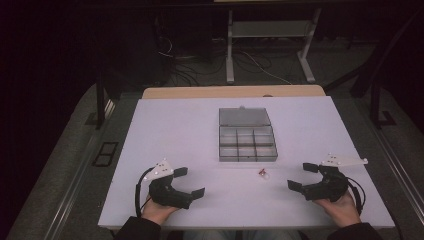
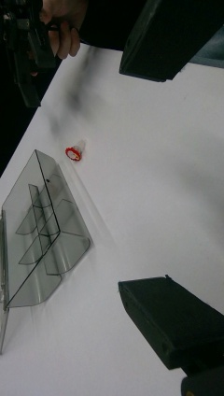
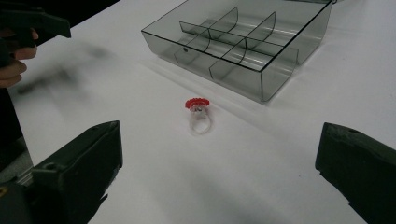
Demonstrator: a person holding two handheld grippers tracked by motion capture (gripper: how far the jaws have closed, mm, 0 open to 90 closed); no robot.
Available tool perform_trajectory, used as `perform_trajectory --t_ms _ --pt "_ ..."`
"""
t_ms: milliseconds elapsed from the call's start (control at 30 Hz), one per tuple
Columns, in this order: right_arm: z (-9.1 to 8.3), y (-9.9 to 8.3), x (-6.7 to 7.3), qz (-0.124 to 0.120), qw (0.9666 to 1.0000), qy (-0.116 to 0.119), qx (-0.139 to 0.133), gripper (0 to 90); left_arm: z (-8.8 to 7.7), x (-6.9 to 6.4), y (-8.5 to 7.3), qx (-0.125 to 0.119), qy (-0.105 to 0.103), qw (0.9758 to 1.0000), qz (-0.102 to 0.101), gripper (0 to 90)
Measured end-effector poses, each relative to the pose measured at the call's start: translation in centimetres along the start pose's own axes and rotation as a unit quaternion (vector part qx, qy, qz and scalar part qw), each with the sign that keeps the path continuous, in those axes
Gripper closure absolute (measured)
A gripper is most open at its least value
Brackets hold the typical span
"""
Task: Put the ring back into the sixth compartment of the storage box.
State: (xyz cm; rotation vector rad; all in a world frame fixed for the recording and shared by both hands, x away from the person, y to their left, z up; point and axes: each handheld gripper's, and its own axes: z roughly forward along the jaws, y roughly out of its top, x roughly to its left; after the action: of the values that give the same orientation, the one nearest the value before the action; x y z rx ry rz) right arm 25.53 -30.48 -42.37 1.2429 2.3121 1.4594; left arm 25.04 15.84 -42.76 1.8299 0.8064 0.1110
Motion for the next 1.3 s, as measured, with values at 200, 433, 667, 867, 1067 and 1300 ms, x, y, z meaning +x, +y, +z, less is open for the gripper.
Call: perform_trajectory --t_ms 200,433,667,867,1067,1300 --pt "0.1 0.1 0.1 -0.004 1.0 0.001 0.001 0.8 0.1 -0.1 0.0 0.002 0.001 1.0 0.004 0.0" --pt "0.1 0.1 0.2 -0.008 1.0 0.0 0.002 0.8 0.0 0.0 0.0 -0.001 0.004 1.0 0.004 0.0" --pt "0.1 0.2 0.3 -0.012 0.9998 -0.001 0.013 0.8 0.0 0.0 0.0 -0.002 0.004 1.0 0.005 0.0" --pt "0.1 0.1 0.4 -0.015 0.9996 -0.006 0.021 0.8 0.0 -0.1 0.0 -0.001 0.005 1.0 0.006 0.0" --pt "0.0 0.2 0.6 -0.019 0.9994 -0.007 0.027 0.8 -0.1 0.0 0.0 -0.002 0.007 1.0 0.004 0.0" --pt "0.0 0.6 1.0 -0.029 0.9988 -0.009 0.04 0.8 -0.1 -0.1 0.0 -0.001 0.006 1.0 0.003 0.0"
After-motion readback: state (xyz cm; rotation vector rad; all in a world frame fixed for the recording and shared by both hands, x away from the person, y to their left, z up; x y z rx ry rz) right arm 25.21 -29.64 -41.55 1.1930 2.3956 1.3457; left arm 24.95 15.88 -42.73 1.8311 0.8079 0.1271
